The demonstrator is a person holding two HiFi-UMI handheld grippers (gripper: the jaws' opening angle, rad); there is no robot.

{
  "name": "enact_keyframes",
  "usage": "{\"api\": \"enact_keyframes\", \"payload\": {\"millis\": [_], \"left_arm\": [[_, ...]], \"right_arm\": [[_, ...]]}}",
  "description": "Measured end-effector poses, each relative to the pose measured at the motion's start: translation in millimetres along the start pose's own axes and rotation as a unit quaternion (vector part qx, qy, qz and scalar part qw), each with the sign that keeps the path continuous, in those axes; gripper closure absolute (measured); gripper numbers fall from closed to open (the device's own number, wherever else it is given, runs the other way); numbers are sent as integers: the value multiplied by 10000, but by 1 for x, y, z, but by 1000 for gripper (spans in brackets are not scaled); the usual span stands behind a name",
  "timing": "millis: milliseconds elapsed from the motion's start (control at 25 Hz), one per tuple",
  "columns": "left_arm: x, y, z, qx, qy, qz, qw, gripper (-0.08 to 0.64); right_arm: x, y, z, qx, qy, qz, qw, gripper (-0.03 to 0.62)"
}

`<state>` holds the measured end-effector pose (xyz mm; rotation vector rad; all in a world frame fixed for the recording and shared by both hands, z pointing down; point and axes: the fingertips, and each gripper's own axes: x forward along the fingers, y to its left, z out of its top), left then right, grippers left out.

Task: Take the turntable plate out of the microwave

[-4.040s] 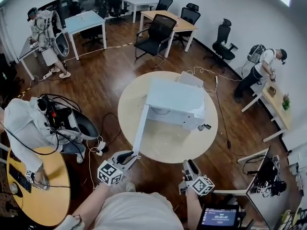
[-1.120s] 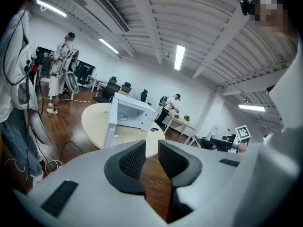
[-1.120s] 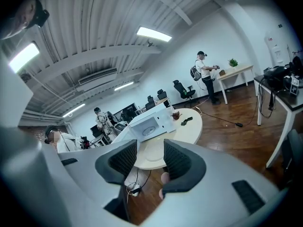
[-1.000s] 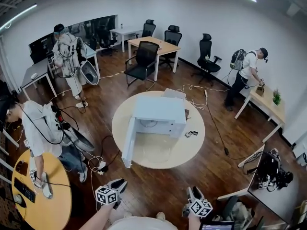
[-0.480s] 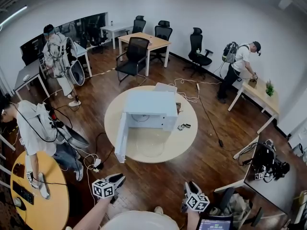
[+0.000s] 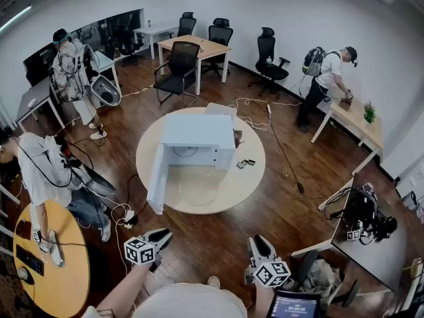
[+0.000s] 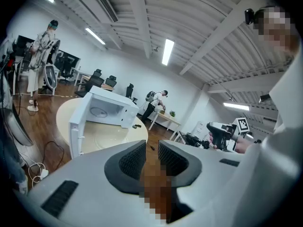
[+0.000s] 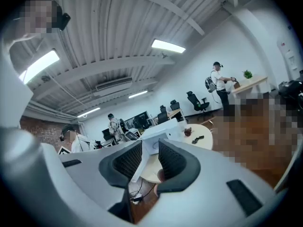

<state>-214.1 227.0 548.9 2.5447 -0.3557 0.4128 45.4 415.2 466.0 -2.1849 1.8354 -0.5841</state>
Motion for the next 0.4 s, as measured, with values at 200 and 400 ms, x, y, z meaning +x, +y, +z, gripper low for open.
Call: {"api": "enact_keyframes", "payload": {"millis": [200, 400], "left_arm": [[24, -47, 8, -37, -163, -309, 9994, 474], [51, -106, 24, -133, -460, -806, 9956, 474]], "right_arm": [[-16, 6, 36, -362, -231, 462, 9980, 476], [-26, 0, 49, -534, -309, 774, 9951, 500]]}}
